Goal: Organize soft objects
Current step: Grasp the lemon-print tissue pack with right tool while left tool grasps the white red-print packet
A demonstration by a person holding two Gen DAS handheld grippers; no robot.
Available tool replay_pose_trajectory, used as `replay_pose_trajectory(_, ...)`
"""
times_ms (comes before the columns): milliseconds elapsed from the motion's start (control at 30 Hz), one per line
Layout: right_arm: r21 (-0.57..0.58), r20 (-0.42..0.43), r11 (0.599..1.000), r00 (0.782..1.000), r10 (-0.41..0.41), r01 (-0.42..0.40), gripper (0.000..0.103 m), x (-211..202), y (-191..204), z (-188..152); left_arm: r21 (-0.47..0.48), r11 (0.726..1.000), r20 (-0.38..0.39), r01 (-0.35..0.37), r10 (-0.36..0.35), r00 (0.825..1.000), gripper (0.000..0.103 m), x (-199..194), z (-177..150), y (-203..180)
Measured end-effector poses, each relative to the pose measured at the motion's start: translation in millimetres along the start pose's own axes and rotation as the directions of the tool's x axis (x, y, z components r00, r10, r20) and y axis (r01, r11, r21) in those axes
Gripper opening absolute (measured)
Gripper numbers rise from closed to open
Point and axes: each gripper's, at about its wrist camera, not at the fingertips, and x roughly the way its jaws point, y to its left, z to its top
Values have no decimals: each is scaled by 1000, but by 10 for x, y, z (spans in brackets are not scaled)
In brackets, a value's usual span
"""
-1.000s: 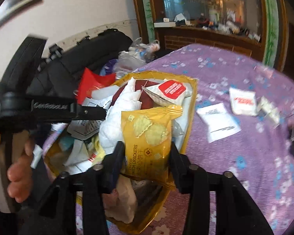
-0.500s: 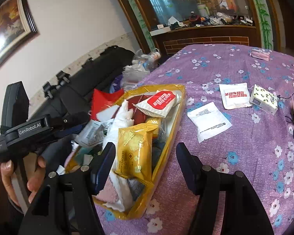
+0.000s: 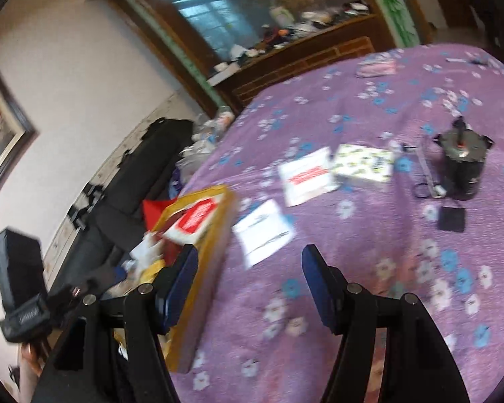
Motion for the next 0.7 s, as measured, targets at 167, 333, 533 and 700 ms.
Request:
replay_pose_trajectory(167, 40, -50, 992, 992, -115, 117, 64, 237, -232, 273, 3, 1000, -22, 28, -28, 999, 64, 165, 42, -102)
replay_pose_trajectory(333, -84, -107, 981, 977, -186, 177, 64, 599, -281, 678, -6, 998, -33, 62, -62, 998, 63, 202, 29, -110)
replay_pose_trajectory(533, -189, -185, 939, 928, -322, 288, 64, 1239, -359, 1069, -15, 997, -23, 82, -82, 996, 63, 146, 39, -83)
replay_pose_trajectory(700, -158, -228, 938, 912, -340, 310, 64, 1447, -573, 1171, -14, 995, -23, 100, -101, 995, 63, 92, 44, -47)
